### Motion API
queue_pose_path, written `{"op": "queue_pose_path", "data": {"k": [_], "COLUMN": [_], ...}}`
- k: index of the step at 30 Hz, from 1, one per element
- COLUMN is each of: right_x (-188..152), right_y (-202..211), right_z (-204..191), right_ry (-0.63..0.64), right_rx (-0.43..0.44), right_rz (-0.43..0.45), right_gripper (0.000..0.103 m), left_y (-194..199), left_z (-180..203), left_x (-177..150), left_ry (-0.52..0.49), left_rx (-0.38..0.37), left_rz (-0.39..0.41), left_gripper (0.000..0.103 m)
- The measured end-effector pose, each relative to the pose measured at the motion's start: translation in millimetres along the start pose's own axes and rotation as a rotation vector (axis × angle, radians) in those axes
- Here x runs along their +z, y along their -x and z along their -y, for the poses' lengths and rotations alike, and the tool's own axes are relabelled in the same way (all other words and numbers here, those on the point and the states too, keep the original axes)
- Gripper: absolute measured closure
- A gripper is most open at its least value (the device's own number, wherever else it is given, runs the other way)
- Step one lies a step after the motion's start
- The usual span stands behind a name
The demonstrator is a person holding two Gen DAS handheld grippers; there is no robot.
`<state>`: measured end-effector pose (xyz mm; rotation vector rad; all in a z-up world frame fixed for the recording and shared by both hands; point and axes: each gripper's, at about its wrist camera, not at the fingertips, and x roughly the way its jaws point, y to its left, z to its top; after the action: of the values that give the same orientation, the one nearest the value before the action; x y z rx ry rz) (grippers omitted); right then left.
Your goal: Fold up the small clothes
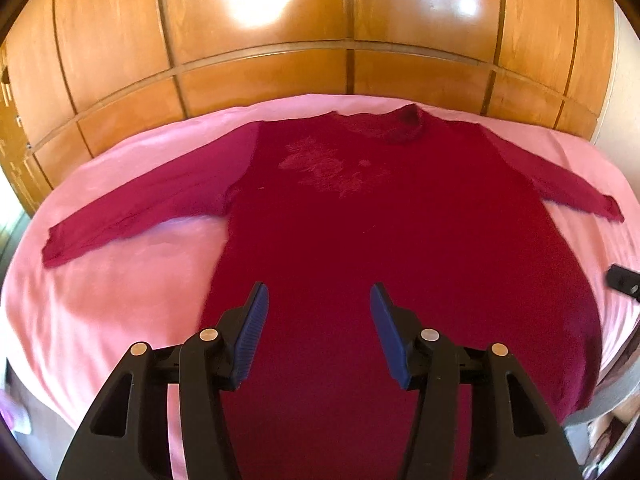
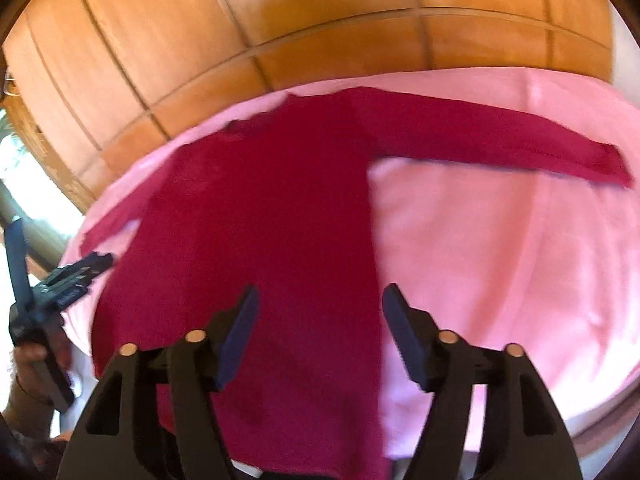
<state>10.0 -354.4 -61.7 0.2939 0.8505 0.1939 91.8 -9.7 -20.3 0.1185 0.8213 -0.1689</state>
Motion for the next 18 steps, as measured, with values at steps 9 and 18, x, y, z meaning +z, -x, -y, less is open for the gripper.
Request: {"op": "queue_pose_path", "data": {"k": [9, 18], "right_x": [-13, -16], "right_y": [-53, -59], "right_z": [6, 9], "right_ry": [-0.008, 0.002], "right_rx": [-0.024, 0.122], "right_rz": [-0.125, -0.107], "right_gripper": [0.029, 0.004], "left_y": [-14, -40], "left_z": [15, 11], "left_x": [5, -2], "left_ry": [-0.027, 0.007], "left_rx": [0.003, 0.001], "left_rz": [-0.002, -0.075], "left_gripper": [0.04, 0.04]}}
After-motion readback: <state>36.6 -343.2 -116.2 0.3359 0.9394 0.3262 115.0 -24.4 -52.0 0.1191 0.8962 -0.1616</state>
